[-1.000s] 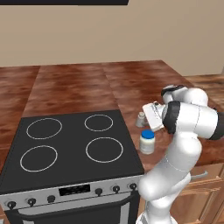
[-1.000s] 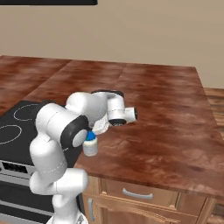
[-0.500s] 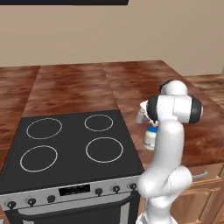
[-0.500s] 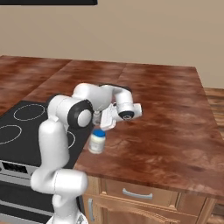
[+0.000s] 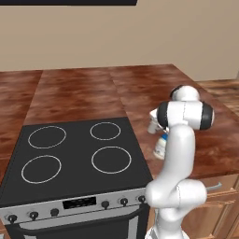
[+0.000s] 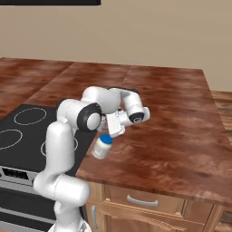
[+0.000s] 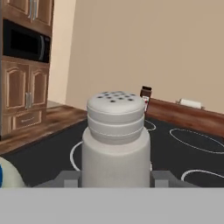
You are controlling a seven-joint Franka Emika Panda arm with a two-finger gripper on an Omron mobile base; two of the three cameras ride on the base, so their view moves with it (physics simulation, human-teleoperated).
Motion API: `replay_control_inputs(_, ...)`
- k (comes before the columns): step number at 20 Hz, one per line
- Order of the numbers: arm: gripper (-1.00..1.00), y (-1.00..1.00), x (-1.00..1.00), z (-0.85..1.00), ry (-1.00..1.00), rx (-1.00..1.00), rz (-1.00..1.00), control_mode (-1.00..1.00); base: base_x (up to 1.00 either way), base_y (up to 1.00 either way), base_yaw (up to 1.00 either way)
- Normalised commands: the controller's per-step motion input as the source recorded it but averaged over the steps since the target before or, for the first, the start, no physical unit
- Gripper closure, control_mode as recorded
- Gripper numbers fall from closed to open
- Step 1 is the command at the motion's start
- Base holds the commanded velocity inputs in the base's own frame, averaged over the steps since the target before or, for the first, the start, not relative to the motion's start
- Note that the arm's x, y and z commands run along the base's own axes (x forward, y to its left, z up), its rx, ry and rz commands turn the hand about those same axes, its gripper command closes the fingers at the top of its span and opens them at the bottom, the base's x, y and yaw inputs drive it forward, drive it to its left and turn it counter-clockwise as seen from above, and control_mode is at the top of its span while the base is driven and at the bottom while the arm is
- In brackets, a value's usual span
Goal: Collect the paprika, mayonnaise, and shaker from the cabinet and place them next to the stove.
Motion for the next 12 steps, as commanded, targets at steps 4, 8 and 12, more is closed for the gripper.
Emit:
replay_control_inputs(4,1.00,0.13,-0.40,0.17,-0.06,0.00,0.13,-1.00,0.00,0.00,0.00)
replay_control_inputs(8,1.00,0.20,-0.05,0.37,-0.07,0.00,0.09,-1.00,0.00,0.00,0.00)
replay_control_inputs(12,1.00,0.31,0.07,0.39,-0.08,0.00,0.08,-1.00,0.00,0.00,0.00)
